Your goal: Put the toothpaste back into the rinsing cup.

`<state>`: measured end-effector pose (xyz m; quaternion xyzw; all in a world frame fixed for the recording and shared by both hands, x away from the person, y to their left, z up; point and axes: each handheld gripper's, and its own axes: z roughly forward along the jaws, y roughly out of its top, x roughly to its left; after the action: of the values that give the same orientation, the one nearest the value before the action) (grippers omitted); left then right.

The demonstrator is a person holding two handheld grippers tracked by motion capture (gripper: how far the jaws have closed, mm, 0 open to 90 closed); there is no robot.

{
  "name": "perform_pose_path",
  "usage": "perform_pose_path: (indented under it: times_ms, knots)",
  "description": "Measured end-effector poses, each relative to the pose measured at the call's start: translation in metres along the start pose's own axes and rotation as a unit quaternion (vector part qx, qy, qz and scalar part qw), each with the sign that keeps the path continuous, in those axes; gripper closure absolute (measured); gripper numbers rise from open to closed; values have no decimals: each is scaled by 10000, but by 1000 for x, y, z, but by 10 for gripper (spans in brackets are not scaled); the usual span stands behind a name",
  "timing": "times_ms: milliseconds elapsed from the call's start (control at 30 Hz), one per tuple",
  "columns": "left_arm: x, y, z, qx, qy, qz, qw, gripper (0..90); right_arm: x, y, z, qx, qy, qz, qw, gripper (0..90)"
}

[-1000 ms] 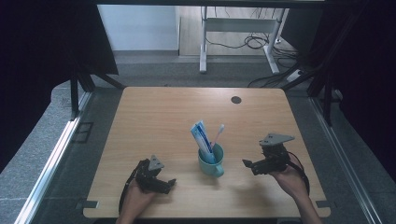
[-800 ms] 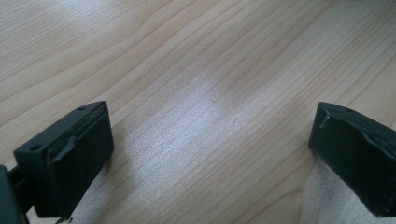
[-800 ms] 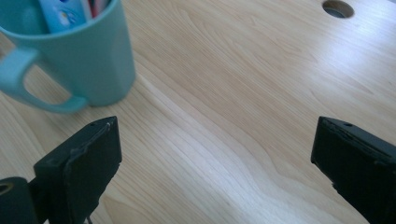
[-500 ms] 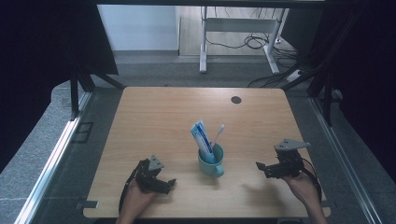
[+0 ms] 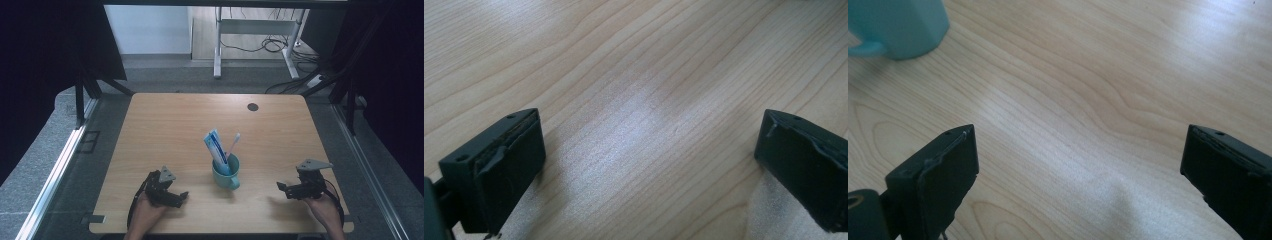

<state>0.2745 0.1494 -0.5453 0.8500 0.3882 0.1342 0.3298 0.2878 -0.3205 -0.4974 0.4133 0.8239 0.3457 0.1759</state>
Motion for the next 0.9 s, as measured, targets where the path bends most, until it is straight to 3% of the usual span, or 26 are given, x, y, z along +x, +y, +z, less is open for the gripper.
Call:
perform_pose_path:
  times_ms: [400, 633, 900]
  knots:
    - [0, 0, 0, 0, 1, 1, 10000, 0, 2, -25, 16, 12, 49, 94, 9999, 15]
    - [0, 0, 0, -1, 2, 1, 10000, 0, 6, -33, 26, 166, -21, -8, 9999, 3]
    - [0, 0, 0, 1, -1, -3, 10000, 0, 7, -35, 29, 107, 14, 32, 9999, 0]
